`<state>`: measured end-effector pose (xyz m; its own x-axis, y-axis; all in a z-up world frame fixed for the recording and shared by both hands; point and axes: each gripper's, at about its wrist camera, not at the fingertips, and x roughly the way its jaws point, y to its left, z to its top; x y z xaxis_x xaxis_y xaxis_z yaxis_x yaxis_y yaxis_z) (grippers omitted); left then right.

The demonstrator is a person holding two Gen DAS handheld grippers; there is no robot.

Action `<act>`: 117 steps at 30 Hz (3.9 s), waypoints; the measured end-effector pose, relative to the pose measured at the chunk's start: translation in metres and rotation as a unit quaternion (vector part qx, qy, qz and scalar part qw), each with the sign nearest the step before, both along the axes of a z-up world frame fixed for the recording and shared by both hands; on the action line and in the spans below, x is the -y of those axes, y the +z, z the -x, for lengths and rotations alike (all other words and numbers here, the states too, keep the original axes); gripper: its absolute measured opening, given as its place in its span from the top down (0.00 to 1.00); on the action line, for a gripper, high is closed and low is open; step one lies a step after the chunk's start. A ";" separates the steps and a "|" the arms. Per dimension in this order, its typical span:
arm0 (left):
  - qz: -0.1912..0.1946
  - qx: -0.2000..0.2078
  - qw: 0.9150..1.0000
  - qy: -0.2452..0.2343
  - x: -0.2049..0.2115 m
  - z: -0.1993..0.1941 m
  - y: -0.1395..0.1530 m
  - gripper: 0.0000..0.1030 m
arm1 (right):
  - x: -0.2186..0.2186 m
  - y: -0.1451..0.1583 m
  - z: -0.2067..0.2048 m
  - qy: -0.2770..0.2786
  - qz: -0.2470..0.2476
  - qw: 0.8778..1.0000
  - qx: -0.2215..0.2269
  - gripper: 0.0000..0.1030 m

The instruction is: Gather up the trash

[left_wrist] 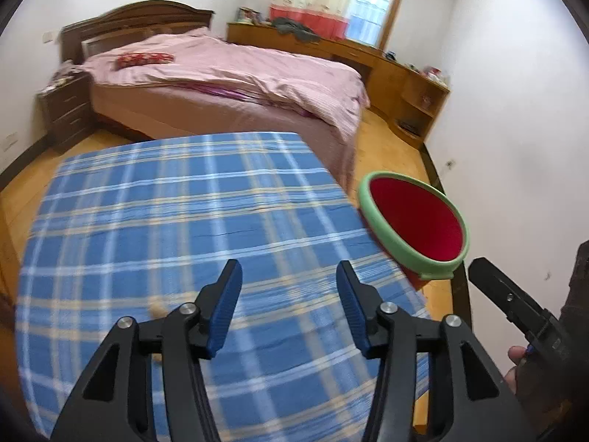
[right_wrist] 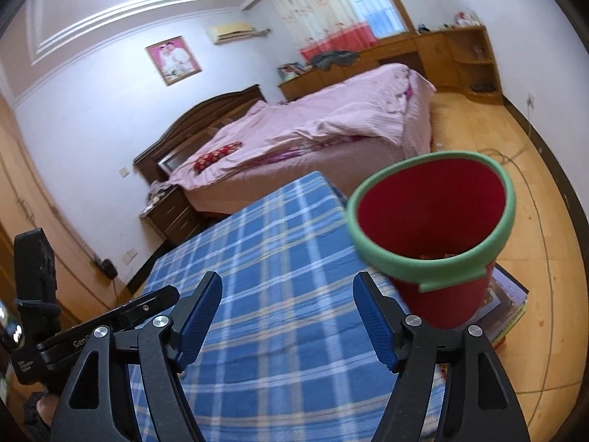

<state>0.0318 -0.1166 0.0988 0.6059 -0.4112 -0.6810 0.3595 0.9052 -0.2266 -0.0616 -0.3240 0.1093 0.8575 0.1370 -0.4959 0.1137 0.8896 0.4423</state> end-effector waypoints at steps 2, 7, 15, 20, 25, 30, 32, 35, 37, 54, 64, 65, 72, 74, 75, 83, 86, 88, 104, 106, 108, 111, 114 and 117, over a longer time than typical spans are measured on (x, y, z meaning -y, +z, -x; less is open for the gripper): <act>0.000 0.008 1.000 0.017 -0.015 0.007 0.001 0.44 | -0.015 0.004 0.004 0.008 0.013 1.000 0.007 0.27; -0.020 0.038 0.997 0.071 -0.047 0.027 0.002 0.44 | -0.045 0.006 0.015 0.010 0.055 0.998 0.025 0.27; -0.045 0.068 0.988 0.133 -0.081 0.052 -0.009 0.43 | -0.089 -0.005 0.026 0.031 0.115 0.992 0.038 0.17; -0.055 0.080 0.983 0.153 -0.090 0.064 -0.017 0.44 | -0.102 -0.007 0.029 0.036 0.127 0.990 0.046 0.17; -0.060 0.089 0.981 0.162 -0.094 0.070 -0.023 0.44 | -0.106 -0.007 0.035 0.030 0.132 0.989 0.059 0.17; -0.068 0.099 0.978 0.170 -0.095 0.074 -0.024 0.43 | -0.107 -0.012 0.035 0.027 0.132 0.990 0.052 0.17; -0.068 0.099 0.978 0.170 -0.094 0.075 -0.025 0.43 | -0.108 -0.015 0.034 0.029 0.131 0.990 0.047 0.17; -0.065 0.101 0.978 0.173 -0.096 0.076 -0.024 0.43 | -0.109 -0.018 0.033 0.031 0.130 0.990 0.042 0.17; -0.062 0.103 0.977 0.174 -0.098 0.078 -0.023 0.43 | -0.109 -0.018 0.032 0.031 0.130 0.990 0.041 0.17; -0.058 0.109 0.977 0.174 -0.100 0.080 -0.020 0.43 | -0.110 -0.020 0.032 0.032 0.128 0.990 0.038 0.17; -0.057 0.110 0.977 0.174 -0.100 0.080 -0.020 0.43 | -0.110 -0.019 0.032 0.032 0.128 0.990 0.038 0.16; -0.057 0.110 0.977 0.174 -0.100 0.080 -0.020 0.43 | -0.110 -0.019 0.032 0.032 0.128 0.990 0.038 0.16; -0.057 0.109 0.977 0.174 -0.101 0.080 -0.021 0.43 | -0.110 -0.019 0.032 0.032 0.128 0.991 0.038 0.16; -0.057 0.109 0.977 0.174 -0.101 0.080 -0.020 0.43 | -0.110 -0.020 0.032 0.032 0.128 0.991 0.038 0.16; -0.057 0.109 0.977 0.174 -0.101 0.080 -0.020 0.43 | -0.110 -0.020 0.032 0.032 0.128 0.991 0.038 0.16; -0.057 0.109 0.977 0.174 -0.101 0.080 -0.021 0.43 | -0.110 -0.020 0.032 0.032 0.127 0.991 0.038 0.17; -0.057 0.109 0.977 0.174 -0.101 0.080 -0.021 0.43 | -0.110 -0.020 0.032 0.032 0.128 0.991 0.037 0.16; -0.057 0.109 0.977 0.174 -0.101 0.080 -0.021 0.43 | -0.111 -0.022 0.032 0.032 0.126 0.991 0.036 0.16; -0.057 0.109 0.977 0.174 -0.101 0.080 -0.021 0.43 | -0.112 -0.022 0.032 0.033 0.126 0.991 0.036 0.17; -0.057 0.109 0.977 0.174 -0.101 0.080 -0.021 0.43 | -0.112 -0.022 0.033 0.032 0.126 0.991 0.036 0.17; -0.056 0.109 0.977 0.174 -0.101 0.080 -0.021 0.43 | -0.112 -0.022 0.033 0.032 0.126 0.991 0.036 0.17; -0.056 0.110 0.977 0.174 -0.101 0.080 -0.021 0.43 | -0.112 -0.022 0.033 0.033 0.126 0.991 0.036 0.16; -0.056 0.111 0.977 0.174 -0.100 0.080 -0.019 0.43 | -0.112 -0.022 0.032 0.032 0.126 0.991 0.036 0.16; -0.056 0.111 0.977 0.175 -0.099 0.081 -0.018 0.43 | -0.113 -0.022 0.033 0.033 0.126 0.991 0.037 0.16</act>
